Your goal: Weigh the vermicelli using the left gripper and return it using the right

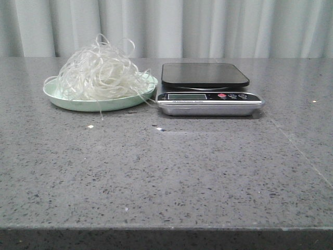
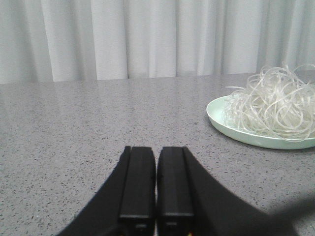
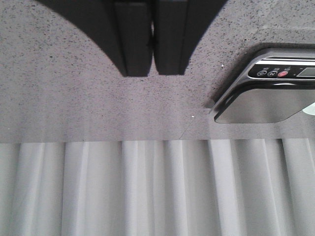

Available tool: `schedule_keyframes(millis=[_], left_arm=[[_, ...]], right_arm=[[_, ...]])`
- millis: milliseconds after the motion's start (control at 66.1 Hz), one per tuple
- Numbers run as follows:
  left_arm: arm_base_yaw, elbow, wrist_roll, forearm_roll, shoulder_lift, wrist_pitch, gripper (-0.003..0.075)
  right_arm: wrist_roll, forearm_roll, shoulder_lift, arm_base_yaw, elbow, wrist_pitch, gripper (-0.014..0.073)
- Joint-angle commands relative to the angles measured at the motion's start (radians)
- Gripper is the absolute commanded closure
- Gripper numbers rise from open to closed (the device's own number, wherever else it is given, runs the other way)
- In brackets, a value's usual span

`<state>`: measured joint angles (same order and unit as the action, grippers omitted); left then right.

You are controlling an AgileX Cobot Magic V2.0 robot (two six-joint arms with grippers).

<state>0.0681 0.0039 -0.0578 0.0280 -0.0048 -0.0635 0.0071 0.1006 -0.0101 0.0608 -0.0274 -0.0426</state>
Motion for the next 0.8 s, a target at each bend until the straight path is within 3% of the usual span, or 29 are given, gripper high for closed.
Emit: schedule_keyframes(millis=[0,786], left_arm=[[0.001,0.004,0.001,0.001,-0.019,0.086,0.0586],[0.001,0.004,0.001,0.001,-0.019,0.094,0.0586]], right_arm=[[-0.007,0.000,-0.016,-0.007,0.007,-0.077,0.0425],[-0.007,0.000,-0.016,-0.007,0.007,-0.077,0.0425]])
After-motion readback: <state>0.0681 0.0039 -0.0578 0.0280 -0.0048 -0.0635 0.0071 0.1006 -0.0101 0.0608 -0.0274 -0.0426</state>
